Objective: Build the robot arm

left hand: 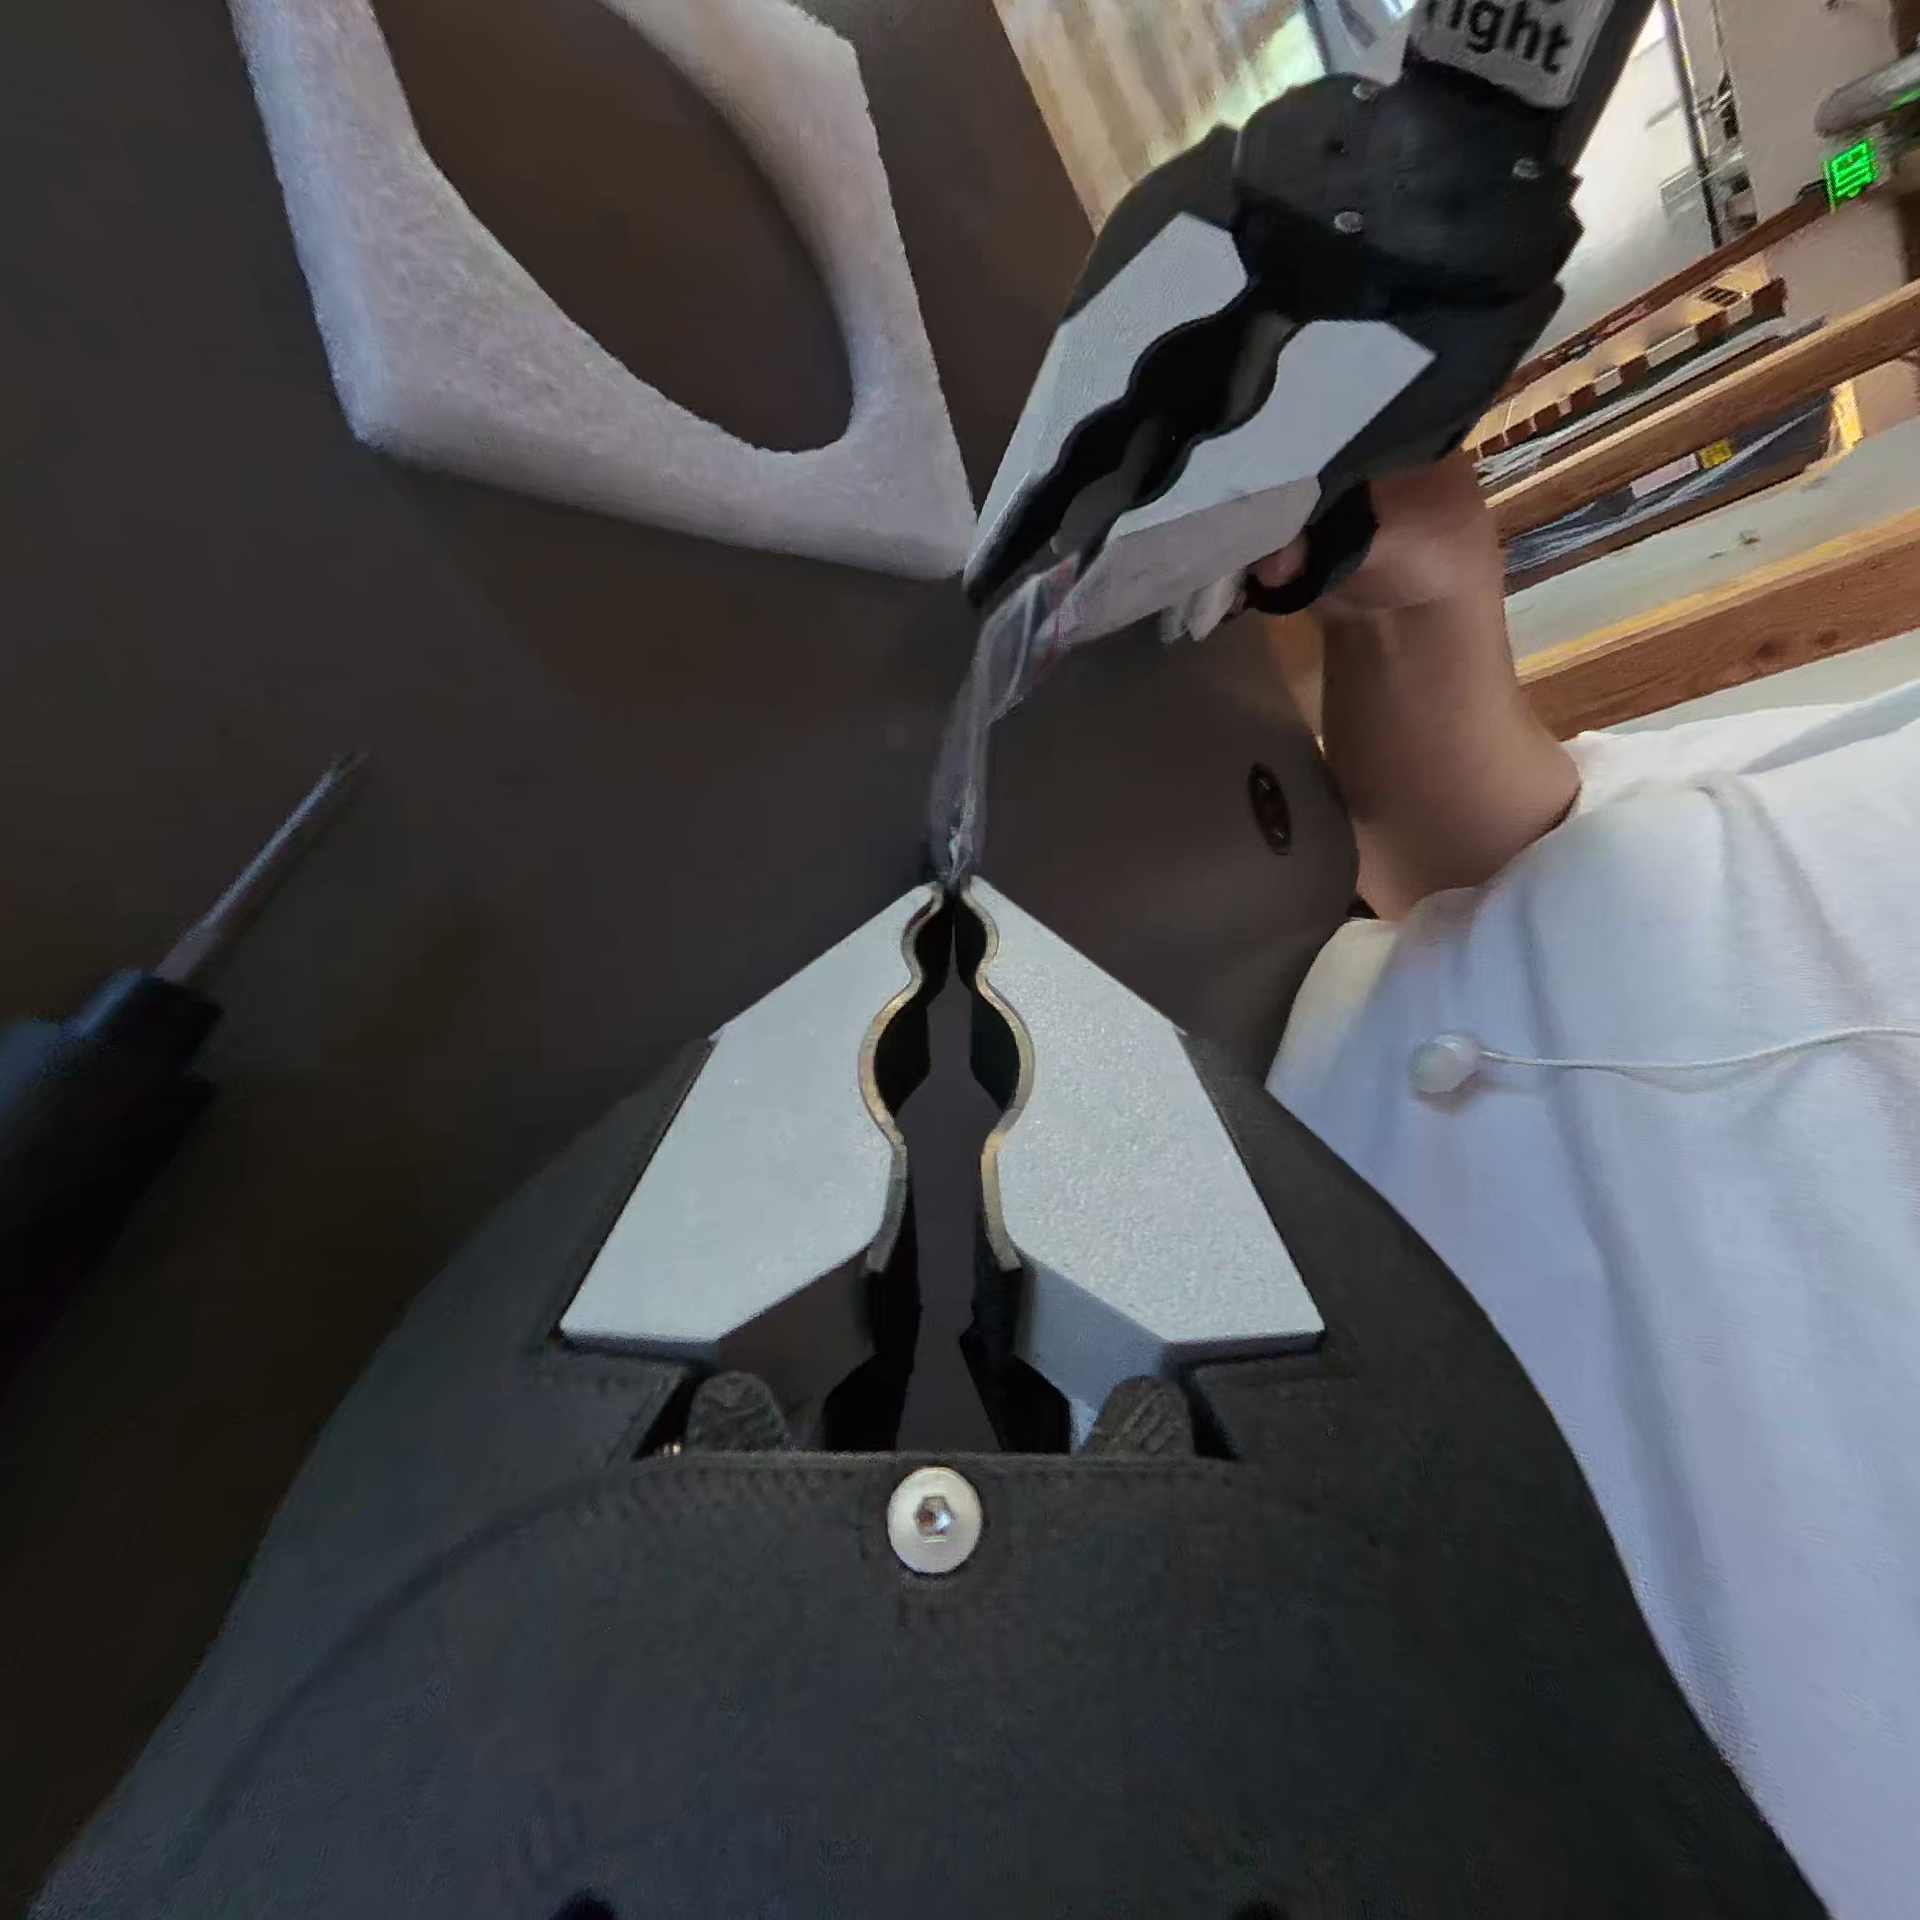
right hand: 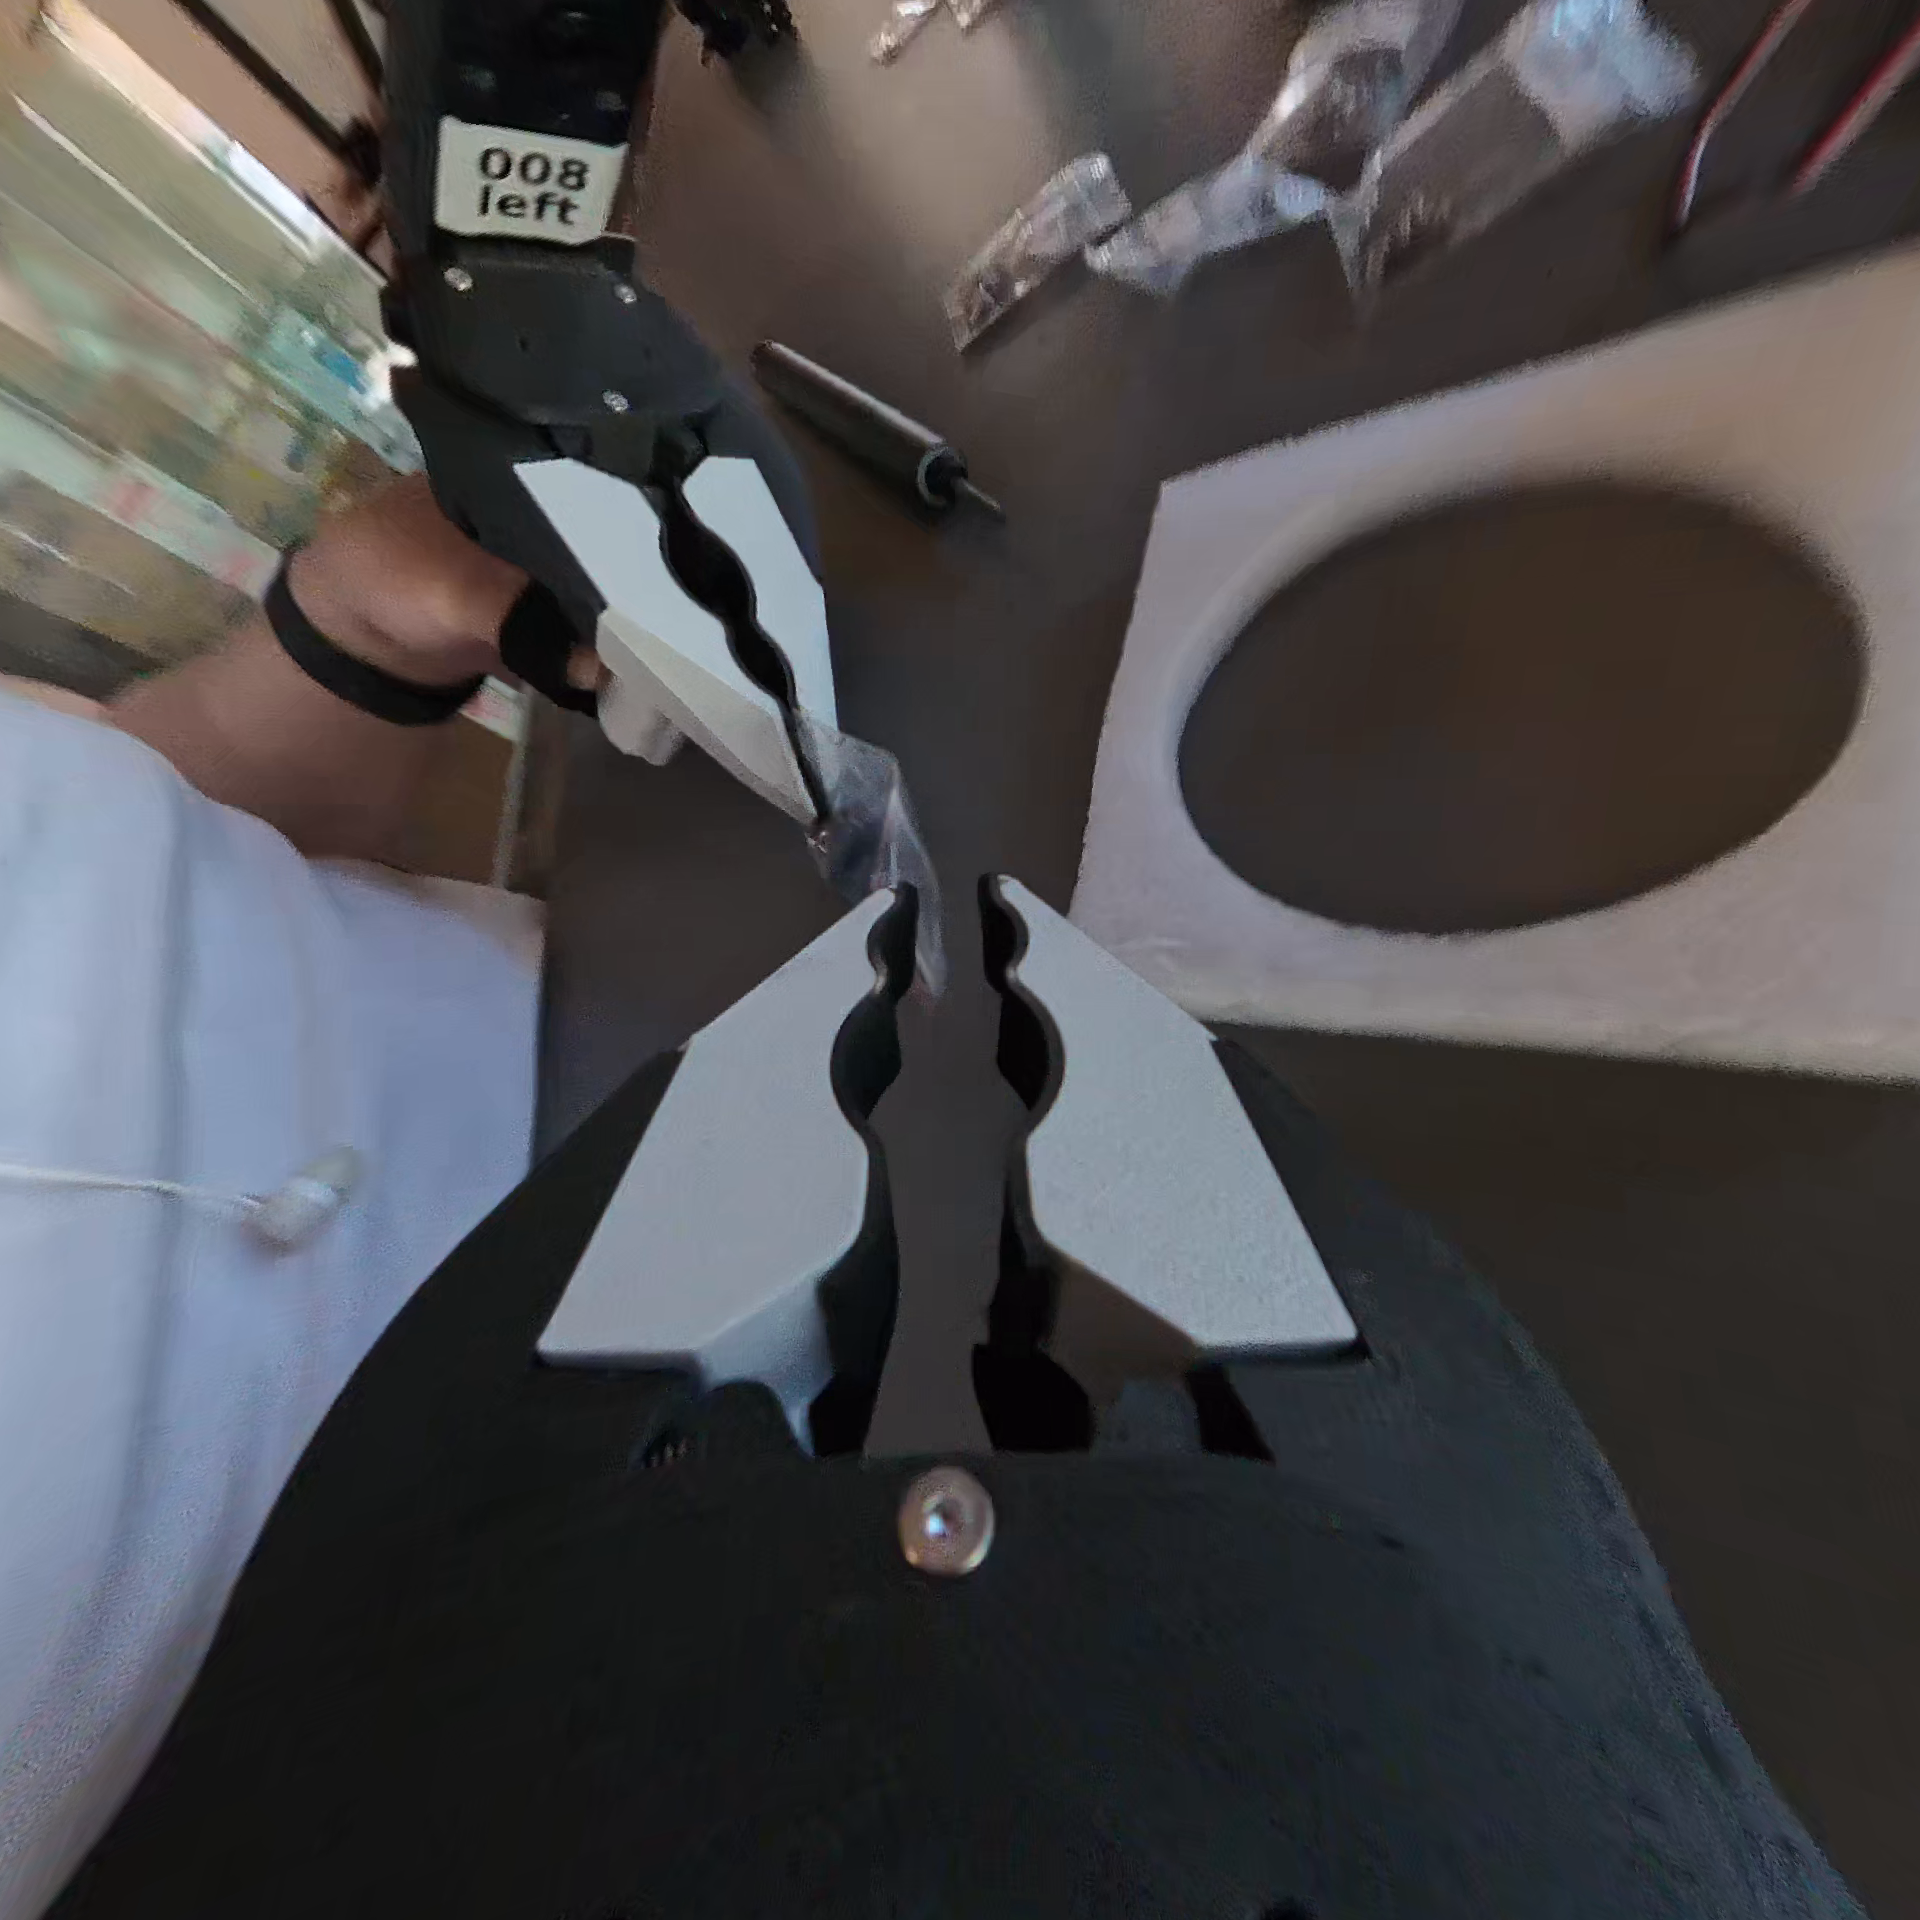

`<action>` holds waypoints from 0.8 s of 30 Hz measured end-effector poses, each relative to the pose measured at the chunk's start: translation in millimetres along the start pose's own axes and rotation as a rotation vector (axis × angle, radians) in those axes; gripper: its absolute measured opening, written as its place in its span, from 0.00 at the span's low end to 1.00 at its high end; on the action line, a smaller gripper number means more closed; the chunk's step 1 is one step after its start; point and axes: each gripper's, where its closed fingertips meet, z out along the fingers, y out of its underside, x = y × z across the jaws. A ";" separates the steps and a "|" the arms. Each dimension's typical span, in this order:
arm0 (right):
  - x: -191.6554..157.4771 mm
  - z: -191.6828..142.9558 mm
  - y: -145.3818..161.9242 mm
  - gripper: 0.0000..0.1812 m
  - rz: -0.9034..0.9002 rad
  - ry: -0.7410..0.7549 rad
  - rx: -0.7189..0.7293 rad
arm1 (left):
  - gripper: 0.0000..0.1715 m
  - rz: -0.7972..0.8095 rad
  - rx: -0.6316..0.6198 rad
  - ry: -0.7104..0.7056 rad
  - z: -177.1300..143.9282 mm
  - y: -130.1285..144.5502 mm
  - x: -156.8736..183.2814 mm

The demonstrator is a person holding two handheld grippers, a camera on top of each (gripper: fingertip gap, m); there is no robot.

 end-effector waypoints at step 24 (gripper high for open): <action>-15.2 4.0 3.9 0.11 -0.039 -0.187 -0.083 | 0.00 0.075 -0.041 -0.045 3.6 1.9 -1.6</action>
